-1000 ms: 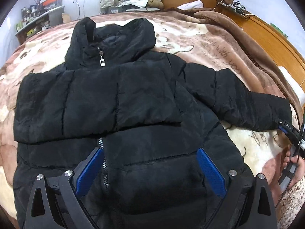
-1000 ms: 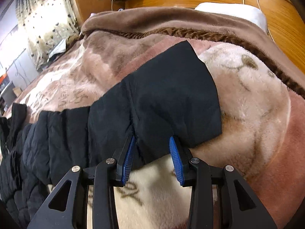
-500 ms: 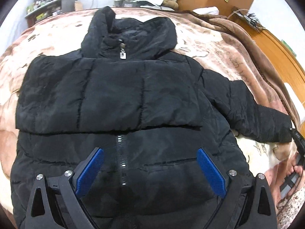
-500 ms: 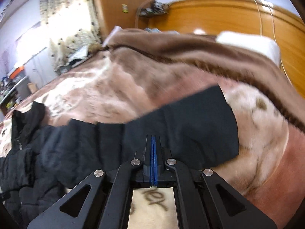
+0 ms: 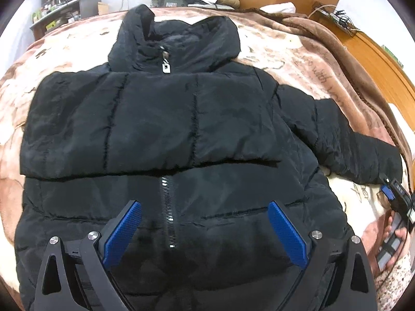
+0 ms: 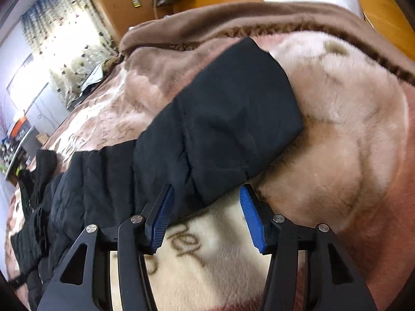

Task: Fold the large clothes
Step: 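Lift the sleeve with the right gripper, fold it across the body, release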

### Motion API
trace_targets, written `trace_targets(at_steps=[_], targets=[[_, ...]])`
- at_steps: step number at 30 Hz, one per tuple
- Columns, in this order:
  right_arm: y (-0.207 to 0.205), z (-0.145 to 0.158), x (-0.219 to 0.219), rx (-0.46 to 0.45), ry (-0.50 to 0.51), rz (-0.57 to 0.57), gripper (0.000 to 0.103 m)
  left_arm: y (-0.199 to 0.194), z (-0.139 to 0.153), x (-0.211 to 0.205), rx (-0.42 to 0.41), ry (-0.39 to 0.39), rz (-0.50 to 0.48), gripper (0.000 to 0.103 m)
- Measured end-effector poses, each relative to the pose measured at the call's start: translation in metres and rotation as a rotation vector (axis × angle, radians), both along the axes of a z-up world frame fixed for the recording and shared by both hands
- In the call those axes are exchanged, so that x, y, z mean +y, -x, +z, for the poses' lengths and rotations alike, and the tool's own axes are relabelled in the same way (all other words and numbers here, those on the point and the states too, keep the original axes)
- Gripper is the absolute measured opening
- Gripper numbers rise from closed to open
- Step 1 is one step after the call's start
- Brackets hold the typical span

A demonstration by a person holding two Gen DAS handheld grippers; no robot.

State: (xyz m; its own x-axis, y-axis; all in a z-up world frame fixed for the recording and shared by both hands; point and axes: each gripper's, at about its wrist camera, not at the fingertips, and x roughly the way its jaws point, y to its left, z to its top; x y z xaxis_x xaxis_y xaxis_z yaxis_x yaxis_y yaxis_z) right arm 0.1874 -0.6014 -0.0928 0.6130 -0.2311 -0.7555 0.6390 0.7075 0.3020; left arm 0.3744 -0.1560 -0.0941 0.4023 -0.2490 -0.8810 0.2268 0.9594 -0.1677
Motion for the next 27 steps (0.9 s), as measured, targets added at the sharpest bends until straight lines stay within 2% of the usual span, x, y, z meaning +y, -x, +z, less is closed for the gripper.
trace_targets(at_steps=[5,7,9,12,16,21,27], targets=[[-0.016,-0.004,-0.008,-0.001,0.001,-0.028,0.053,0.000,-0.006,-0.007,0.010,-0.004,-0.013,0.099],[-0.020,-0.005,-0.010,0.010,0.001,-0.053,0.046,0.000,-0.009,-0.006,0.017,-0.003,-0.012,0.099],[-0.022,-0.002,-0.008,0.022,0.031,-0.070,0.022,-0.001,-0.011,-0.005,0.020,-0.006,-0.013,0.099],[-0.023,0.006,-0.001,0.041,0.099,-0.056,0.013,-0.002,-0.012,-0.002,0.025,-0.001,-0.007,0.099],[-0.030,0.027,0.023,0.061,0.232,-0.001,0.010,-0.003,-0.007,0.005,0.015,0.015,0.003,0.099],[-0.036,0.065,0.063,0.008,0.345,0.113,0.009,-0.006,0.003,0.020,0.009,0.069,0.024,0.099],[-0.050,0.100,0.120,-0.051,0.423,0.254,0.009,-0.009,0.016,0.044,-0.013,0.097,0.048,0.099]])
